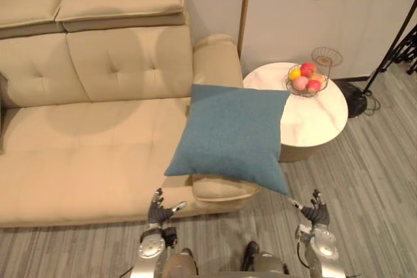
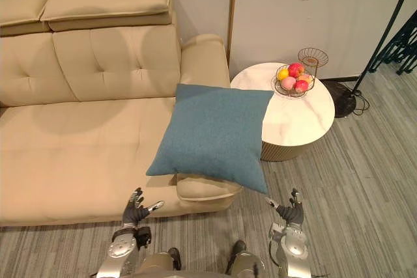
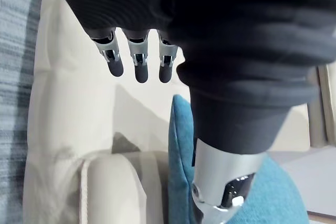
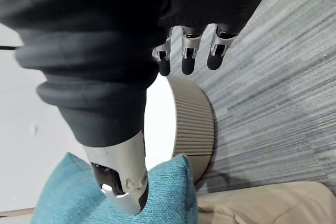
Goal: Pick up cushions and gather them together orderly.
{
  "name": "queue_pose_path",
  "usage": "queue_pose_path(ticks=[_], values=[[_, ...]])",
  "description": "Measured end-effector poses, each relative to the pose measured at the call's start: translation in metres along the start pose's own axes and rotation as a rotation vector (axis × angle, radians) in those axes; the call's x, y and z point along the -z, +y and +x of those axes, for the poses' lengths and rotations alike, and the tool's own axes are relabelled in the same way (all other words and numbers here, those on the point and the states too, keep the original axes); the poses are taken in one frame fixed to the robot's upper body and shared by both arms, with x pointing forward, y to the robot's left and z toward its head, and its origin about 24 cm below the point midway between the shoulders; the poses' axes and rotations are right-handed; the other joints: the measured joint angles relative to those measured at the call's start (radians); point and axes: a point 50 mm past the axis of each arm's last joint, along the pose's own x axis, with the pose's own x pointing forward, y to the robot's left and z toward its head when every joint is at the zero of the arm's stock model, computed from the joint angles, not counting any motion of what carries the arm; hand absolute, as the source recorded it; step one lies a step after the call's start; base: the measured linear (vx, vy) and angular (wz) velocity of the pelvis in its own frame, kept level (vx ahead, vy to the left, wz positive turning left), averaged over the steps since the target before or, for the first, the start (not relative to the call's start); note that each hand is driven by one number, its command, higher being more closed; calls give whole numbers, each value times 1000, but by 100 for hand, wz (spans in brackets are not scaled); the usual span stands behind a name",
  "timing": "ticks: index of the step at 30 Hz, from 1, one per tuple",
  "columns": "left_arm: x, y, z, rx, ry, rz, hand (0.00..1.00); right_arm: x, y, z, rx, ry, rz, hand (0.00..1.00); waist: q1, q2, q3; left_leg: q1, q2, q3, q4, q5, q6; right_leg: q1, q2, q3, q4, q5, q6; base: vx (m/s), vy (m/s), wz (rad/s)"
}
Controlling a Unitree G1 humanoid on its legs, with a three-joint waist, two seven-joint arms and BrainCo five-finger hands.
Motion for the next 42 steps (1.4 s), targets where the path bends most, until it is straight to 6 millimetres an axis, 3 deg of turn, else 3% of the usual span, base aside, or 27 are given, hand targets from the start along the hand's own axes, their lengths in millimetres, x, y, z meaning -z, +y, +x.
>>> queue_pose_path(ticks=[4, 9, 12, 14, 16, 19, 21, 25, 27, 29, 31, 36, 37, 42], values=[[1, 18, 1, -60, 3, 0, 0, -13, -3, 10, 17, -39, 1, 0, -1, 1, -1, 24, -3, 27, -63, 11, -2, 15, 25, 29, -85, 72, 1, -149, 39, -18], [-7, 43, 7, -136, -21, 4, 0, -21, -10, 17, 17, -62, -41, 0, -3, -8, -4, 15, -6, 47, -103, 10, 0, 15, 33, 58, -151, 106, 17, -207, 7, -12], [-28, 50, 19, -157, -80, 9, 0, -38, -9, 27, 0, -110, -69, 0, -3, -8, -3, -29, -14, 54, -128, 10, -1, -27, 41, 86, -189, 107, 20, -128, -23, -6], [-42, 47, 30, -149, -114, 1, 0, -50, 2, 36, -33, -137, -86, 0, -6, -12, 2, -60, -22, 55, -145, 11, -3, -62, 42, 105, -200, 107, 20, -90, -24, -3], [-62, 42, 41, -136, -162, -12, 0, -65, 18, 44, -79, -168, -100, 0, -6, -13, 9, -100, -22, 58, -145, 30, -4, -109, 43, 116, -203, 120, 33, -49, -25, -6], [-112, 33, 61, -115, -282, -27, 0, -100, 47, 54, -147, -250, -92, 0, -6, -23, 57, -160, -28, 58, -155, 91, 5, -176, 42, 135, -205, 184, 30, -45, -23, 1], [-158, 34, 72, -124, -394, -43, 0, -135, 65, 62, -172, -323, -60, 0, -6, -32, 89, -206, -38, 56, -174, 137, 5, -228, 40, 142, -218, 237, 20, -20, -12, 5], [-223, 39, 81, -165, -524, -63, 0, -198, 90, 69, -211, -438, -37, 0, -6, -32, 147, -253, -41, 54, -167, 160, 19, -271, 40, 147, -221, 272, -16, 8, 8, 0], [-269, 35, 81, -169, -610, -79, 0, -240, 108, 64, -226, -523, -15, 0, -6, -32, 195, -264, -42, 50, -159, 160, 20, -276, 41, 159, -221, 276, -15, 28, 47, 4], [-301, 30, 78, -167, -669, -85, 0, -266, 121, 58, -250, -583, -24, 0, -8, -32, 216, -280, -45, 43, -157, 161, 21, -285, 41, 164, -227, 286, -5, 7, 39, 6], [-327, 26, 73, -159, -716, -96, 0, -288, 136, 49, -287, -633, -30, 0, -18, -32, 242, -295, -48, 33, -149, 162, 22, -288, 41, 174, -236, 294, 1, -2, 44, 11], [-357, -1, 66, -86, -767, -54, 0, -319, 157, 32, -335, -702, -42, 0, -31, -32, 275, -341, -55, 23, -128, 163, 24, -317, 38, 193, -239, 301, 10, -13, 13, 5], [-362, -10, 63, -60, -778, -50, 100, -324, 161, 29, -342, -713, -39, 100, -33, -32, 286, -344, -54, 18, -125, 163, 24, -318, 38, 193, -240, 301, 10, -30, 6, 9], [-368, -33, 58, 24, -784, -78, 100, -337, 170, 21, -354, -746, -53, 100, -53, -32, 303, -370, -54, 1, -126, 169, 27, -335, 41, 190, -240, 302, 11, -25, -4, 8]])
